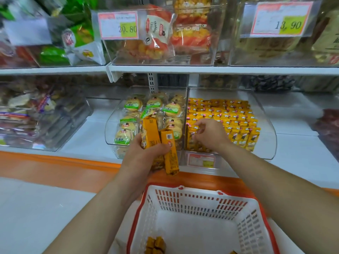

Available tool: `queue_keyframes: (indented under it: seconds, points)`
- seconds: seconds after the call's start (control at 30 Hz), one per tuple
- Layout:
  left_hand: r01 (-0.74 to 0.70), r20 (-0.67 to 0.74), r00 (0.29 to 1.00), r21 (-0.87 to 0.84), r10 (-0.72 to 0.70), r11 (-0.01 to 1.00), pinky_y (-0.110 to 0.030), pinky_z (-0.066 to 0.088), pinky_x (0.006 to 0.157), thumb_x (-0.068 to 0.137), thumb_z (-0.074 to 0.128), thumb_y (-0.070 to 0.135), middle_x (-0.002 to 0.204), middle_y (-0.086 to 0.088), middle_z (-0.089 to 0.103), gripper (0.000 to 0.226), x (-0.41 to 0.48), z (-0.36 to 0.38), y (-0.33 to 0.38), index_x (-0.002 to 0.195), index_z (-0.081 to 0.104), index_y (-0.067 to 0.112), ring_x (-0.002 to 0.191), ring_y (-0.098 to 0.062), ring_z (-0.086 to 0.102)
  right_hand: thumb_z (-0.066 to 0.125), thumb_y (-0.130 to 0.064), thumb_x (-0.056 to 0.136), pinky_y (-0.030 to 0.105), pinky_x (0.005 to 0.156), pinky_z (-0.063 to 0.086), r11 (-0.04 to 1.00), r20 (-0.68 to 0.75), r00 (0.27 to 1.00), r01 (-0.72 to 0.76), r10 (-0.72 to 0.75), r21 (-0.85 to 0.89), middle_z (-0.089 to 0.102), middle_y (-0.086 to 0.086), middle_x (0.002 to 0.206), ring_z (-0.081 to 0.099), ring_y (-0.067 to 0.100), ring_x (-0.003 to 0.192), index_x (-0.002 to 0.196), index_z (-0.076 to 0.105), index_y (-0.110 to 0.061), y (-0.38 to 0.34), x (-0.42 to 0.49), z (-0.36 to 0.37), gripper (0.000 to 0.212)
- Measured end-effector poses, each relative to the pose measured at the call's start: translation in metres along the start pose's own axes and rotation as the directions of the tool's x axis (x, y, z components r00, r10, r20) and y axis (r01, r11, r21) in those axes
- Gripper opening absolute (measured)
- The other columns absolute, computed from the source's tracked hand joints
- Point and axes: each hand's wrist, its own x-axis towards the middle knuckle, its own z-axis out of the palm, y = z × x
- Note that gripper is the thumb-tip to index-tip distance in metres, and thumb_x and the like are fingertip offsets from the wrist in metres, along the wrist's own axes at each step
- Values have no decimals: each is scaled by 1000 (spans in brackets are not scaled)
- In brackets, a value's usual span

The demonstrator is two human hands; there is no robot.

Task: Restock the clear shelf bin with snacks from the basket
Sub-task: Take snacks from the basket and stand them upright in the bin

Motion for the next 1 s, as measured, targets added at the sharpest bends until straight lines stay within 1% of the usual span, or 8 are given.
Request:
queue_keyframes:
  seconds: [0.17, 0.3, 0.4, 0.57, 0.63, 0.77, 0.87, 1.0]
  points:
    - [16, -10, 1000, 0, -16, 1000, -37, 62, 62, 62, 84, 19, 97, -9, 80, 59, 4, -8, -1, 118, 65, 16, 86, -28, 79, 80, -8, 76, 35, 70, 55, 999, -34, 998, -49, 50, 9, 71, 7, 76, 69, 26, 80, 88, 65, -7, 6, -1, 9, 19]
    - [25, -16, 1000, 11, -25, 1000, -38, 63, 63, 66, 85, 17, 97, -9, 80, 55, 5, -6, -2, 118, 65, 17, 86, -28, 79, 79, -21, 82, 20, 68, 46, 998, 78, 996, -35, 39, -52, 71, -3, 91, 66, 14, 87, 119, 64, -15, 3, -13, -8, 41]
    - [32, -7, 999, 2, -32, 999, -39, 63, 62, 79, 81, 9, 97, -8, 80, 40, 6, -1, -4, 114, 66, 21, 85, -27, 79, 80, -29, 81, 19, 65, 45, 998, 61, 998, 28, -24, -62, 64, -14, 97, 61, 4, 83, 119, 62, -27, -8, -36, -34, 42]
    - [82, 53, 995, 5, -82, 997, -45, 65, 68, 75, 82, 12, 98, -8, 80, 44, 2, 23, -12, 115, 66, 20, 88, -28, 79, 76, -31, 85, 18, 63, 53, 961, 169, 979, 63, -111, 268, 70, -19, 93, 68, 3, 82, 108, 66, -39, -25, -100, -62, 26]
    - [103, 80, 991, 4, -103, 995, -46, 64, 70, 70, 84, 16, 102, -11, 79, 50, -2, 35, -17, 117, 66, 19, 91, -31, 78, 75, -31, 86, 24, 65, 58, 905, 225, 969, -6, -99, 424, 70, -15, 99, 71, 5, 84, 117, 61, -41, -30, -119, -62, 35]
    - [119, 127, 985, -13, -116, 993, -39, 62, 65, 76, 82, 12, 104, -15, 78, 39, -7, 53, -23, 113, 70, 17, 90, -33, 78, 84, -37, 76, 24, 77, 60, 903, 218, 969, 15, -119, 430, 65, -28, 100, 69, -1, 91, 127, 45, -54, -33, -133, -57, 66]
    - [113, 118, 987, -25, -109, 993, -45, 64, 69, 63, 84, 19, 105, -16, 78, 55, -8, 58, -21, 116, 70, 15, 92, -35, 77, 87, -26, 75, 28, 79, 60, 871, 235, 968, -43, -84, 489, 70, -20, 103, 71, 5, 91, 130, 48, -49, -27, -130, -62, 72]
    - [101, 96, 991, -43, -96, 994, -58, 62, 83, 61, 82, 18, 111, -18, 77, 65, -8, 59, -17, 123, 66, 7, 98, -39, 75, 81, -5, 76, 42, 86, 57, 629, 343, 939, -256, -17, 734, 76, -1, 107, 72, 22, 101, 136, 51, -31, -15, -127, -67, 72]
